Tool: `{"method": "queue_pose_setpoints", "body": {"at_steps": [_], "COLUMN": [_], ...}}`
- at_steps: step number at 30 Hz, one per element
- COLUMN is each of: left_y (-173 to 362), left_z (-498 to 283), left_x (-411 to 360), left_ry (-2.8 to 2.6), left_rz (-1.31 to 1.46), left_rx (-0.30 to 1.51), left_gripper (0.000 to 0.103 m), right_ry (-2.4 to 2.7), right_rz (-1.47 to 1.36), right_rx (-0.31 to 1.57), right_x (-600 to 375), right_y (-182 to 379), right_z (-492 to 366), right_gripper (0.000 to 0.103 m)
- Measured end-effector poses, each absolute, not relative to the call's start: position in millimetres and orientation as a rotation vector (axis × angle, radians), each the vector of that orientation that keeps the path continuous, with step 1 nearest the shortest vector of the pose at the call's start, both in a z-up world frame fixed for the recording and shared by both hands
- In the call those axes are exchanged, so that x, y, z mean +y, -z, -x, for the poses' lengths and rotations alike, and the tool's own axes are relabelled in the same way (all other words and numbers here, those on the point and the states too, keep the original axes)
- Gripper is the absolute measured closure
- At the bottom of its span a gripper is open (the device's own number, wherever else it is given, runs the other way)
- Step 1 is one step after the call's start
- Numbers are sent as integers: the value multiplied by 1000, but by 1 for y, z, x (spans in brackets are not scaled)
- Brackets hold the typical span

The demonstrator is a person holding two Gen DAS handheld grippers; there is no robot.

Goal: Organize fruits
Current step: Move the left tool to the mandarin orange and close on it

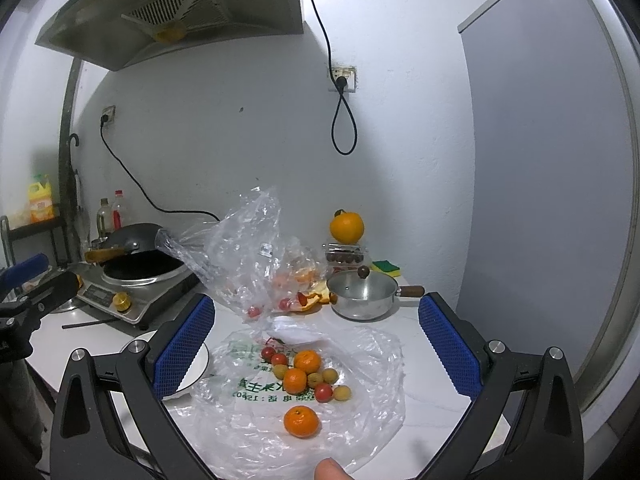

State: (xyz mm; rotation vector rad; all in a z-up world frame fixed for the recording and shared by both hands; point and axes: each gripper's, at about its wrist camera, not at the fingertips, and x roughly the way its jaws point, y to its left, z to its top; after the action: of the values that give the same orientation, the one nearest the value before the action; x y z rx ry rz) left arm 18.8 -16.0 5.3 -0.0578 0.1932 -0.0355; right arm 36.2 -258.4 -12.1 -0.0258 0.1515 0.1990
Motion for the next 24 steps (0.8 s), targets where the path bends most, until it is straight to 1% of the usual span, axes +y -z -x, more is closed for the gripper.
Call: {"method": "queue_pose_setpoints", "body": {"at_steps": [24], "left_y": [56], "left_z": [-96], "left_x": [-113], "left_ry": [140], "left_rz": [-14], "left_rx": [394], "left_gripper": [1], "right_ry": [-233], "right_rz": [15], "right_rx": [290], "right_x": [-334], "right_y": [68], "right_z": [-93], "right_gripper": [0]}}
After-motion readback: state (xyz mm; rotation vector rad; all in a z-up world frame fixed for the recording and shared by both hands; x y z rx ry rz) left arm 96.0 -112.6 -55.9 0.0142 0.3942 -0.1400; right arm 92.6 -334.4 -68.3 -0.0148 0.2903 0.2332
